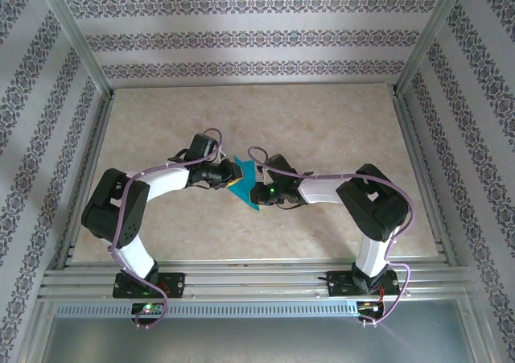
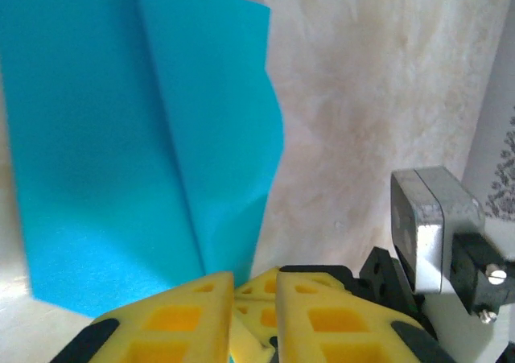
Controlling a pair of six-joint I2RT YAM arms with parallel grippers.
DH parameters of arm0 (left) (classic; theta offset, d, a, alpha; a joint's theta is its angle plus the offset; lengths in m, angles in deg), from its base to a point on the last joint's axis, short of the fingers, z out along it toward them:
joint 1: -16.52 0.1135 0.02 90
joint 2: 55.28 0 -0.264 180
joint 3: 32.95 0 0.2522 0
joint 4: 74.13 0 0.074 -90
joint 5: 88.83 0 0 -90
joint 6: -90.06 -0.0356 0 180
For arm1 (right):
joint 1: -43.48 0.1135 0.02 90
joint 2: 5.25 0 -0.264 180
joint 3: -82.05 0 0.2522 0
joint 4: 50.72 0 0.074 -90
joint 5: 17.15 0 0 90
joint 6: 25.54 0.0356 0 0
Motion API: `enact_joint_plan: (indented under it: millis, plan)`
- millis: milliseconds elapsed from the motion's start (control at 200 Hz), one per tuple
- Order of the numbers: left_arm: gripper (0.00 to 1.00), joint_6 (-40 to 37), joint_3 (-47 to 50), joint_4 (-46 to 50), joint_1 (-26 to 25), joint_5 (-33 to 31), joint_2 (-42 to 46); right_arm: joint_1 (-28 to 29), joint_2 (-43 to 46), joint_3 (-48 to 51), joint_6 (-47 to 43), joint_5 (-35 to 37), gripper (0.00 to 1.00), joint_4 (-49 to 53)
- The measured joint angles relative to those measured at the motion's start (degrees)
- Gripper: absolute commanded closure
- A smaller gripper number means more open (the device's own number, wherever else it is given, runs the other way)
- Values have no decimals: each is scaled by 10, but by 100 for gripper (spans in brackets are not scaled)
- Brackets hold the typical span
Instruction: Fold a paper plane with a square sheet of paper (pick it up from the middle)
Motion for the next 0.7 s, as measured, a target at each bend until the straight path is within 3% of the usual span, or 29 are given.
enact_joint_plan:
  millis: [280, 700]
  plan:
    - [87, 2, 0, -64, -12, 32, -58, 0, -4, -12, -2, 0, 93, 19]
    - [88, -19, -22, -45, -20, 30, -93, 0, -8, -27, -3, 2, 93, 48]
